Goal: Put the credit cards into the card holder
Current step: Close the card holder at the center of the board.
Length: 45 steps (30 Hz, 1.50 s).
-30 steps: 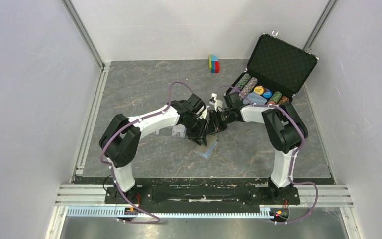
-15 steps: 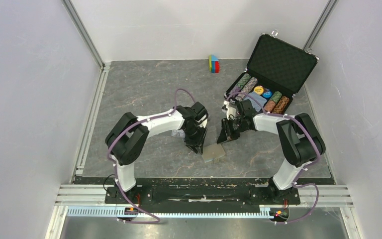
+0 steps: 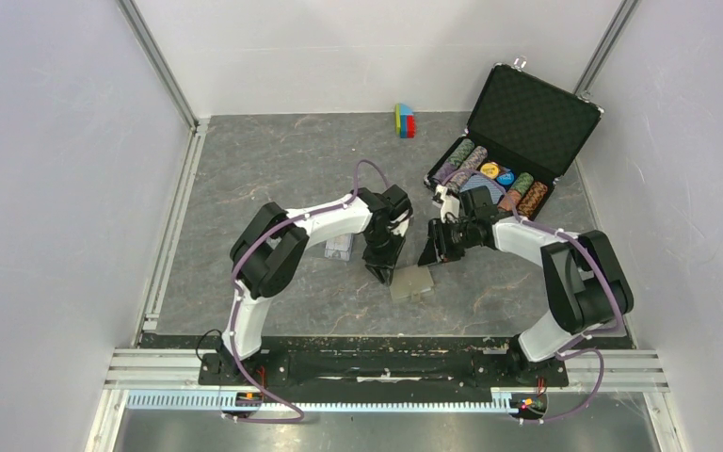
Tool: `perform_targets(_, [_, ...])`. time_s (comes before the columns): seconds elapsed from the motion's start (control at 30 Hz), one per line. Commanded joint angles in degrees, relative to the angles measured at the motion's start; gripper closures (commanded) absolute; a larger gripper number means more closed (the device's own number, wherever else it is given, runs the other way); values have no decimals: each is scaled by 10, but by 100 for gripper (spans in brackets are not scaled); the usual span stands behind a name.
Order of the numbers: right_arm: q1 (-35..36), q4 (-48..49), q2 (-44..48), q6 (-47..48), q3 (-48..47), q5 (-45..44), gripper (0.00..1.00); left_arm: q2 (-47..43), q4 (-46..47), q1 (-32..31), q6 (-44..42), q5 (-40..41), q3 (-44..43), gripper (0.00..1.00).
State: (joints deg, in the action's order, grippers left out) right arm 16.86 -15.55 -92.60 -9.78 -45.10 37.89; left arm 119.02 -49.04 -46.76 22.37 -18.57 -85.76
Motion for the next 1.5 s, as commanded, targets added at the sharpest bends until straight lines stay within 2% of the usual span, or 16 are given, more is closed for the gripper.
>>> perform_targets(0.0, [3,-14,44,15,-16,-1,63,-2,18,0,-52,77,-24,69])
perform_targets(0.2, [3,-40,68,32,-30,-29,64,-69,20,-1,-54,82,-10,60])
perform_targets(0.5, [3,-67,82,51,-44,-62,64,-97,56,-1,-56,16,1,54])
perform_targets(0.67, [3,-40,87,46,-41,-5,65,-98,102,-1,-49,-39,9,54])
perform_targets(0.83, [4,-11,55,23,-14,48,72,-76,103,-1,-47,-49,8,58])
perform_targets(1.13, [5,-42,-24,36,15,67,81,-82,169,-1,-44,-133,56,59])
perform_targets(1.47, [5,-73,-55,58,4,35,82,-85,241,-2,-51,-225,106,58])
